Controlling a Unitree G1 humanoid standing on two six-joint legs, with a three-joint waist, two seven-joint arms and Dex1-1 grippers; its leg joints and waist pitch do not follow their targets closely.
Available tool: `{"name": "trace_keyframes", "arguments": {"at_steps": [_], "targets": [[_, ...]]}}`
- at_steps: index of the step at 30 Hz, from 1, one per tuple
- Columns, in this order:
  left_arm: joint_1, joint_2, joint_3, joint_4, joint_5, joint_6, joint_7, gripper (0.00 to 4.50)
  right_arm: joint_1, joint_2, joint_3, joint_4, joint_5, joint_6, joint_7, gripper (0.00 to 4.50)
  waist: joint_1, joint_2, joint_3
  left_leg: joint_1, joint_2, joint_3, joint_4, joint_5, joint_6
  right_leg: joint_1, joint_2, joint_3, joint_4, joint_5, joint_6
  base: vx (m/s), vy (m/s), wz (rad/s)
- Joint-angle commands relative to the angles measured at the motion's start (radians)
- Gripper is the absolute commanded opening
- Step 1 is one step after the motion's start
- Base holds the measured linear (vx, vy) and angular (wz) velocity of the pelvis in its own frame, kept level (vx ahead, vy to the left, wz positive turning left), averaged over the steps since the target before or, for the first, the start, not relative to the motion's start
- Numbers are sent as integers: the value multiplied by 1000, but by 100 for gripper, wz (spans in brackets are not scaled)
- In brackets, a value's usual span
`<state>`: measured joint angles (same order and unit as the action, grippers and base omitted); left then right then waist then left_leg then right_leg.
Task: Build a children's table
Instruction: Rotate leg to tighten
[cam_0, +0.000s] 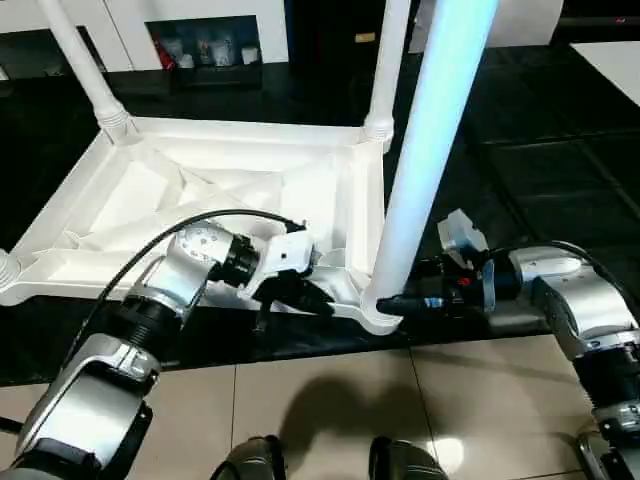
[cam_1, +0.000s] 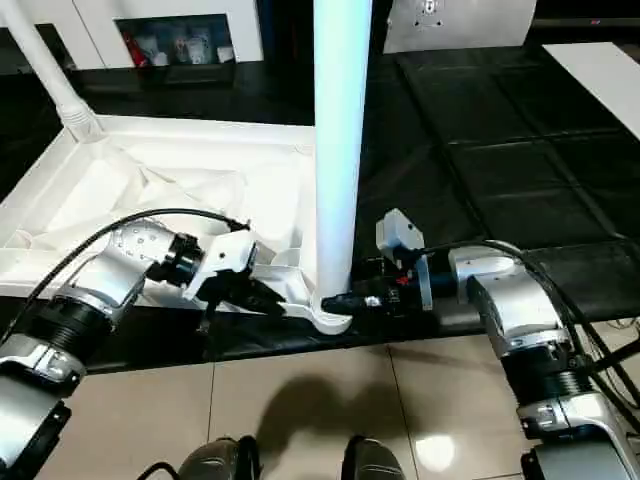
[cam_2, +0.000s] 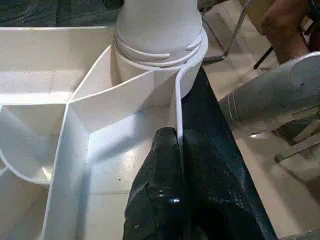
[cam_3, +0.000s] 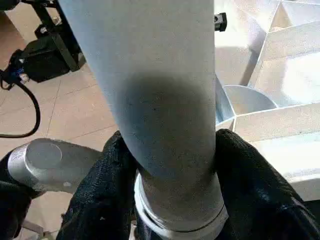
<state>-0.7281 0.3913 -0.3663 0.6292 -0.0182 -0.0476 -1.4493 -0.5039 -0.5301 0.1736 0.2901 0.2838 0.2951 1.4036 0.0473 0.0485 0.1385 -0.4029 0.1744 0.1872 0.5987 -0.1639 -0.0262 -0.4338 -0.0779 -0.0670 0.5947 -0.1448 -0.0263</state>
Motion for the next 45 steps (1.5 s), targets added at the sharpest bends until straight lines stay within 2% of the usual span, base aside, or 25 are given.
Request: {"name": "trace_keyframes", "arguments": {"at_steps": [1,4,7,8,9,10,11,12,13,14,15,17,18,19,21,22,23,24,32,35,38,41,42,44,45], "targets": [[-17,-17,-9,1,7,37,5,0,13,8,11,-33,23,27,-4,201,-4,-17,-96,25,51,-15,-60,-148,127,69,-63,45,-68,-247,-255,0,0,0],[-17,-50,15,-8,-1,98,80,0,27,50,-22,-56,15,86,-134,201,-3,-16,-94,25,51,-16,-62,-159,118,67,-63,44,-71,-270,-253,0,0,0],[-19,-73,27,-20,6,151,147,0,49,80,-29,-98,4,121,-218,201,-10,-18,-89,29,48,-17,-64,-189,92,64,-63,44,-80,-344,-225,0,0,0],[-28,-119,50,-27,5,216,245,0,70,153,-50,-141,-18,192,-378,201,-16,-16,-88,26,47,-20,-66,-199,81,65,-62,43,-82,-369,-218,0,0,0],[-31,-133,59,-29,4,235,275,0,74,177,-59,-149,-23,210,-427,201,-18,-17,-85,25,47,-20,-68,-198,74,65,-60,43,-80,-371,-213,0,0,0],[-31,-134,59,-29,3,236,277,0,74,178,-60,-150,-24,211,-429,201,-21,-15,-85,30,46,-21,-69,-226,61,59,-62,42,-87,-411,-204,0,0,0],[-47,-186,84,-25,-1,284,365,0,72,253,-92,-146,-47,248,-574,201,-29,-21,-86,21,42,-25,-69,-222,48,68,-64,40,-83,-424,-190,0,0,0],[-55,-216,94,-21,3,305,419,0,63,297,-112,-130,-64,257,-658,201,-35,-9,-86,26,42,-25,-69,-236,39,59,-64,40,-88,-434,-188,0,0,0],[-64,-250,103,-16,11,327,484,0,50,354,-140,-108,-80,269,-766,201,-40,-9,-86,28,43,-26,-69,-248,33,57,-64,39,-90,-436,-188,0,0,0],[-72,-270,108,-3,16,334,520,0,38,384,-156,-88,-83,266,-819,201,-50,-9,-85,24,39,-28,-69,-261,30,60,-63,36,-91,-441,-184,0,0,0],[-81,-287,114,13,21,337,558,0,25,411,-173,-67,-85,262,-870,201,-53,-11,-86,25,36,-26,-68,-265,31,59,-63,36,-96,-445,-180,0,0,0],[-107,-333,134,53,38,341,667,0,-6,466,-191,-18,-123,248,-1011,200,-65,-2,-88,23,33,-26,-66,-255,40,60,-60,36,-96,-406,-182,0,0,0],[-114,-347,145,61,38,343,699,0,-14,476,-190,-7,-137,243,-1040,200,-69,-8,-90,22,32,-25,-65,-248,46,64,-58,35,-96,-380,-184,0,0,0],[-126,-368,165,74,35,346,750,0,-30,495,-194,20,-149,234,-1082,200,-68,-2,-89,24,31,-24,-65,-248,51,61,-58,35,-97,-374,-186,0,0,0],[-129,-376,170,75,39,349,771,0,-36,516,-211,25,-146,234,-1108,200,-68,-7,-91,22,28,-22,-63,-237,64,66,-57,35,-97,-356,-190,0,0,0],[-130,-379,170,73,47,348,782,0,-39,529,-223,25,-144,231,-1121,200,-68,-4,-92,22,29,-20,-62,-229,76,65,-59,38,-97,-342,-194,0,0,0],[-126,-383,170,65,60,352,794,0,-40,549,-243,23,-143,191,-1129,235,-66,-3,-96,22,31,-21,-62,-215,84,66,-58,37,-95,-322,-198,0,0,0],[-125,-381,168,65,63,348,795,0,-38,548,-244,17,-140,182,-1121,255,-66,-9,-97,21,31,-19,-62,-206,90,67,-57,36,-93,-300,-204,0,0,0],[-86,-321,128,39,74,308,716,0,44,464,-204,-77,-122,118,-994,327,-56,-6,-104,19,37,-20,-61,-171,124,76,-60,36,-85,-245,-222,0,0,0],[-58,-273,114,17,73,280,633,0,107,364,-172,-139,-118,87,-847,359,-52,-10,-107,16,37,-19,-59,-161,139,81,-62,38,-83,-225,-225,0,0,0],[-41,-227,93,9,74,245,550,0,134,278,-179,-163,-94,56,-728,394,-53,-9,-109,13,34,-19,-56,-168,146,83,-61,35,-84,-242,-224,0,0,0],[-30,-191,72,5,74,211,481,0,139,213,-175,-165,-85,32,-642,394,-53,-6,-108,17,39,-19,-56,-174,139,78,-59,36,-86,-264,-227,0,0,0],[-29,-188,70,5,74,210,476,0,139,207,-174,-164,-84,29,-634,394,-51,-2,-110,20,40,-19,-56,-176,137,77,-59,34,-85,-260,-228,0,0,0],[-17,-145,39,3,79,187,385,0,138,130,-156,-153,-62,-12,-500,394,-44,-4,-111,21,42,-20,-56,-183,135,79,-59,36,-84,-256,-231,0,0,0],[-16,-142,37,3,80,184,378,0,137,126,-156,-152,-60,-14,-492,394,-39,-3,-111,21,43,-19,-56,-183,138,78,-61,37,-82,-256,-233,0,0,0]]}}
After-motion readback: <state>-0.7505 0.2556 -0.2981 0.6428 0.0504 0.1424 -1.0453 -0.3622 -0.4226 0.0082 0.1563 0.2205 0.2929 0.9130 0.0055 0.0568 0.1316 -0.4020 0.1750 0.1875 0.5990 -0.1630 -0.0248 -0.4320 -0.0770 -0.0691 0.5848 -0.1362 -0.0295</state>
